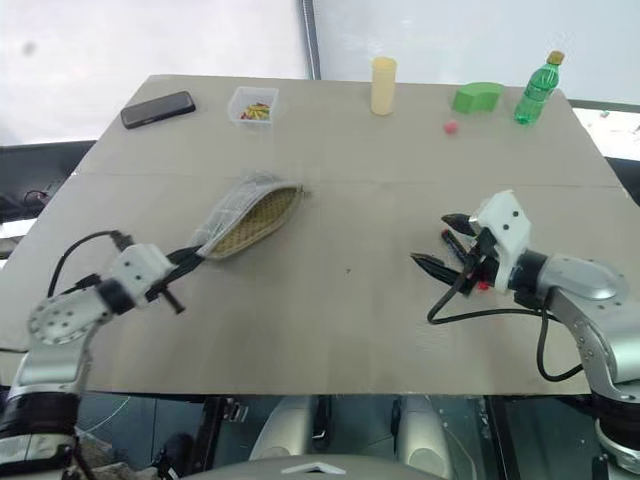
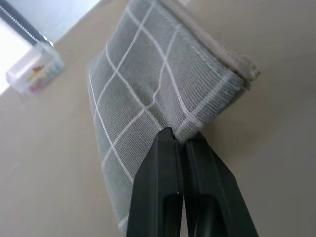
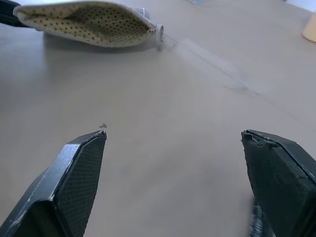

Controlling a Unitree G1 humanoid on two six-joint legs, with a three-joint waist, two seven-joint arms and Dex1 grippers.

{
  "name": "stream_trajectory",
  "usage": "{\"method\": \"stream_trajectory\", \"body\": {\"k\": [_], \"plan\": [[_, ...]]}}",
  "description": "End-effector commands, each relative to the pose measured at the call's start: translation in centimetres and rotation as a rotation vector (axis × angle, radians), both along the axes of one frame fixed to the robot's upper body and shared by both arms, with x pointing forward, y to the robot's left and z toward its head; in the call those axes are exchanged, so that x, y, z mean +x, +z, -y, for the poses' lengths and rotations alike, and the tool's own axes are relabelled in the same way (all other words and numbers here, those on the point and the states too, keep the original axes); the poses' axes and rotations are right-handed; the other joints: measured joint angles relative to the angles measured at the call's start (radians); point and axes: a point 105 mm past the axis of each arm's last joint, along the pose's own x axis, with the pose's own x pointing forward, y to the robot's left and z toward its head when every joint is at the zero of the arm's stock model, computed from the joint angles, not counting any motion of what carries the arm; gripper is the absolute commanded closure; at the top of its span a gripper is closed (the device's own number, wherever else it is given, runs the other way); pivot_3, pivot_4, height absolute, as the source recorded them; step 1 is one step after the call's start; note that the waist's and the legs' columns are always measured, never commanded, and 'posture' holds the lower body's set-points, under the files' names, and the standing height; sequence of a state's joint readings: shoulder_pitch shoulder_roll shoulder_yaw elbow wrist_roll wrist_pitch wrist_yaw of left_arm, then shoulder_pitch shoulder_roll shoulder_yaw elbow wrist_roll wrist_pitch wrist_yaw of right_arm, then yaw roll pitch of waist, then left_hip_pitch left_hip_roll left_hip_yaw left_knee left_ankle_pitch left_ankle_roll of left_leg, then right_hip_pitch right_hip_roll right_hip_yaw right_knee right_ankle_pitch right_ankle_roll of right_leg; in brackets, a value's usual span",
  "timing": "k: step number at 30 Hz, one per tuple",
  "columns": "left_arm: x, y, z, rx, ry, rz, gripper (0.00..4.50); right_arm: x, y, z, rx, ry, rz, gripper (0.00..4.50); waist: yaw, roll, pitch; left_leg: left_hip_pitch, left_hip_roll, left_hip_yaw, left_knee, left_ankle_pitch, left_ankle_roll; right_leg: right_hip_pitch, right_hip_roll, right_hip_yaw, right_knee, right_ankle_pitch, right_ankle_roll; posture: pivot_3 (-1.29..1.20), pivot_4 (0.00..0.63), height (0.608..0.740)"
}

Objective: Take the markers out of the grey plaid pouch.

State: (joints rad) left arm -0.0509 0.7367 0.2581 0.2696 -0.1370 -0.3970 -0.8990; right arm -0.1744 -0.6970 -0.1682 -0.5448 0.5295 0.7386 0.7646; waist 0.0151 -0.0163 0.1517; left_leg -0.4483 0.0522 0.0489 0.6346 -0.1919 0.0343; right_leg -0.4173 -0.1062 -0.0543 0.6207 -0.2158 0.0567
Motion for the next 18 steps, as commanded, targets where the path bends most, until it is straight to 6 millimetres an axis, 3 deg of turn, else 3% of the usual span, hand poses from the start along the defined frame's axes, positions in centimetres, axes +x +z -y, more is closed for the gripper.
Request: {"method": "stream_trajectory", "body": {"k": [1, 4, 7, 9, 11, 14, 18], "plan": [[-1.1, -0.6, -1.7, 0.047, 0.041, -0.004, 4.50, -0.5, 0.8, -0.6, 0.009, 0.032, 0.039, 0.05, 0.000, 0.000, 0.000, 0.000, 0.000, 0.000, 0.000, 0.000, 0.000, 0.000, 0.000, 0.000, 0.000, 0.000, 0.000, 0.00, 0.150, 0.740], [-1.9, -1.5, -3.8, 0.087, 0.120, -0.012, 4.50, -0.7, 0.8, -0.8, 0.031, 0.046, 0.024, 0.05, -0.002, 0.000, 0.000, 0.000, 0.000, 0.000, 0.000, 0.000, 0.000, 0.000, 0.000, 0.000, -0.001, 0.002, -0.003, 0.00, 0.150, 0.740], [-2.9, -2.2, -5.9, 0.121, 0.189, -0.028, 3.48, -1.3, 0.6, -1.0, 0.026, 0.073, 0.013, 0.00, -0.003, 0.001, -0.001, 0.001, 0.002, 0.000, -0.001, 0.000, 0.000, 0.000, 0.002, 0.000, 0.000, 0.001, -0.003, 0.00, 0.150, 0.740], [-3.2, -2.3, -6.0, 0.083, 0.191, -0.048, 2.59, -1.4, 0.5, -1.0, 0.025, 0.074, 0.012, 0.00, -0.005, 0.001, -0.001, 0.002, 0.004, 0.000, -0.002, 0.000, 0.000, 0.000, 0.004, 0.000, 0.000, 0.001, -0.003, 0.00, 0.150, 0.740], [-3.2, -1.4, -4.6, -0.163, 0.177, -0.109, 1.67, -1.6, 0.4, -0.9, 0.011, 0.070, 0.035, 0.00, -0.006, 0.002, -0.001, 0.003, 0.004, 0.000, -0.003, 0.000, 0.000, 0.000, 0.004, 0.000, 0.000, 0.001, -0.002, 0.00, 0.150, 0.740], [-3.4, 0.6, -2.2, -0.444, 0.111, -0.192, 1.67, -1.7, 1.0, -1.3, 0.054, 0.069, 0.091, 0.00, -0.007, 0.001, 0.000, 0.001, 0.003, 0.001, -0.001, 0.000, -0.001, 0.000, 0.001, 0.000, 0.000, 0.000, 0.000, 0.00, 0.150, 0.740], [-4.3, 2.4, 2.0, -0.644, -0.027, -0.267, 1.67, -1.7, 0.4, -0.8, 0.139, -0.030, 0.075, 0.00, 0.001, -0.003, -0.001, 0.000, 0.003, 0.000, 0.000, 0.000, -0.001, 0.000, 0.001, -0.001, 0.000, 0.000, 0.000, 0.00, 0.150, 0.740]]}}
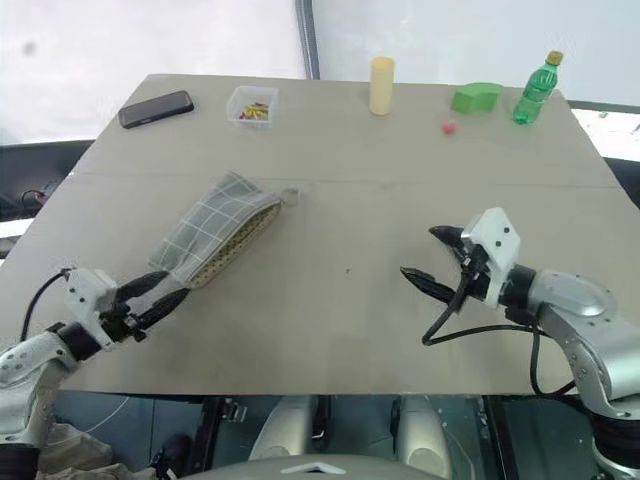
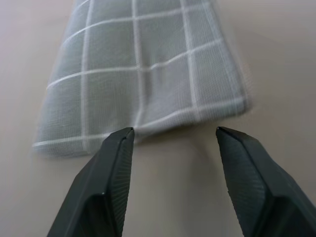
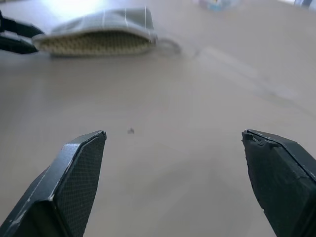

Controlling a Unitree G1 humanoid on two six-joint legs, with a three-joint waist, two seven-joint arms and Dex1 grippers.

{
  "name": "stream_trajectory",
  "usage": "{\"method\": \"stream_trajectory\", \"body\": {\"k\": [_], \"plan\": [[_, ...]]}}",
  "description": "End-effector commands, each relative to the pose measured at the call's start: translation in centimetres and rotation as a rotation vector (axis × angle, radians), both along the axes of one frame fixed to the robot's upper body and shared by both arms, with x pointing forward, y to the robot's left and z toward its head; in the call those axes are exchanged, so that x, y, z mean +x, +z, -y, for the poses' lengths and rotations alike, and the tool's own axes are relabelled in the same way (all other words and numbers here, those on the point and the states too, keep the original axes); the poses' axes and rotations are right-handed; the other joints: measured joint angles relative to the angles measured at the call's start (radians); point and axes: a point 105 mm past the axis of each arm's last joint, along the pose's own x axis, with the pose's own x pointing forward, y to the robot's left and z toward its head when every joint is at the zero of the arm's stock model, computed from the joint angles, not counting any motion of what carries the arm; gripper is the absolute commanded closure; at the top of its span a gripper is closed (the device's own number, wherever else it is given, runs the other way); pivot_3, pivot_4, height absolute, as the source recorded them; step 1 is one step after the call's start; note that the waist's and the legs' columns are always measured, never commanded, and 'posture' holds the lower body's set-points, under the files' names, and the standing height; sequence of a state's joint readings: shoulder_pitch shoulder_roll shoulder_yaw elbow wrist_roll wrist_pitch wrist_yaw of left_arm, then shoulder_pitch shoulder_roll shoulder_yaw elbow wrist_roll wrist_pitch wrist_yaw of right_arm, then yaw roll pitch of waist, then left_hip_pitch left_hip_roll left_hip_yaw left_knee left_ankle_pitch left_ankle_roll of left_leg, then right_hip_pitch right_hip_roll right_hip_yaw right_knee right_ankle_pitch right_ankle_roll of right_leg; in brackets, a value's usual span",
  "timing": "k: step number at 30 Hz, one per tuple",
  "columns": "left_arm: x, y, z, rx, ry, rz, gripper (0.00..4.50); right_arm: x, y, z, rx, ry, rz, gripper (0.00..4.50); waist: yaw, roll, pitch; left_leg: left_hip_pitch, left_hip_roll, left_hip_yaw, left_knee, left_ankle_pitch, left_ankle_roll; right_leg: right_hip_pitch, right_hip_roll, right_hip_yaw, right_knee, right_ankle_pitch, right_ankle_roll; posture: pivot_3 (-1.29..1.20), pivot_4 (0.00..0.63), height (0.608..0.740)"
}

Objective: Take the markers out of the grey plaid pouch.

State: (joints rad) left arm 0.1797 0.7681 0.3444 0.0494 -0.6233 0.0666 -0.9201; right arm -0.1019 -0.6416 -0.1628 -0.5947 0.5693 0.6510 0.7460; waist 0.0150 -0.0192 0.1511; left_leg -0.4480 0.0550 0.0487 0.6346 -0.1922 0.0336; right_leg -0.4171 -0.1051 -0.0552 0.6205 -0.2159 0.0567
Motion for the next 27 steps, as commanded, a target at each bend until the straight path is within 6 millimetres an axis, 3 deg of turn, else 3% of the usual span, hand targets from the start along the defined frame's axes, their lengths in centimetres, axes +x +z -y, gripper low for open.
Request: {"method": "stream_trajectory", "body": {"k": [1, 8, 12, 20, 27], "plan": [[-0.9, 2.8, 4.1, -0.174, -0.127, 0.020, 1.67, -0.4, 0.0, 1.1, 0.073, -0.118, 0.006, 0.00, 0.002, -0.001, -0.001, 0.000, 0.000, 0.000, 0.000, 0.000, 0.000, 0.000, 0.000, 0.000, 0.000, 0.000, 0.000, 0.00, 0.150, 0.740], [-1.7, 2.0, 6.8, -0.146, -0.179, -0.052, 1.67, -3.9, -3.6, 4.1, -0.060, -0.223, -0.115, 0.00, -0.001, 0.001, -0.001, 0.001, -0.002, 0.004, 0.000, 0.000, 0.000, 0.001, 0.002, 0.000, 0.000, 0.000, 0.001, 0.00, 0.150, 0.740], [-2.5, 1.3, 7.4, -0.124, -0.213, -0.074, 1.67, -5.4, -5.2, 6.0, -0.127, -0.281, -0.173, 0.00, -0.003, 0.000, -0.001, 0.003, -0.001, 0.005, 0.000, 0.000, 0.000, 0.001, 0.004, 0.000, 0.000, -0.001, 0.001, 0.00, 0.150, 0.740], [-4.5, -0.1, 5.5, -0.016, -0.164, -0.092, 1.67, -6.4, -6.1, 9.1, -0.215, -0.337, -0.209, 0.00, -0.002, 0.000, -0.001, 0.003, 0.001, 0.003, 0.000, 0.000, -0.001, 0.001, 0.000, 0.001, 0.000, -0.001, 0.001, 0.00, 0.150, 0.740], [-5.9, -0.6, 4.9, 0.019, -0.177, -0.114, 1.67, -6.7, -6.3, 10.3, -0.232, -0.328, -0.238, 0.00, 0.000, 0.000, -0.001, 0.003, 0.000, 0.002, 0.000, -0.001, -0.002, 0.001, 0.000, 0.000, -0.001, -0.001, 0.001, 0.00, 0.150, 0.740]]}}
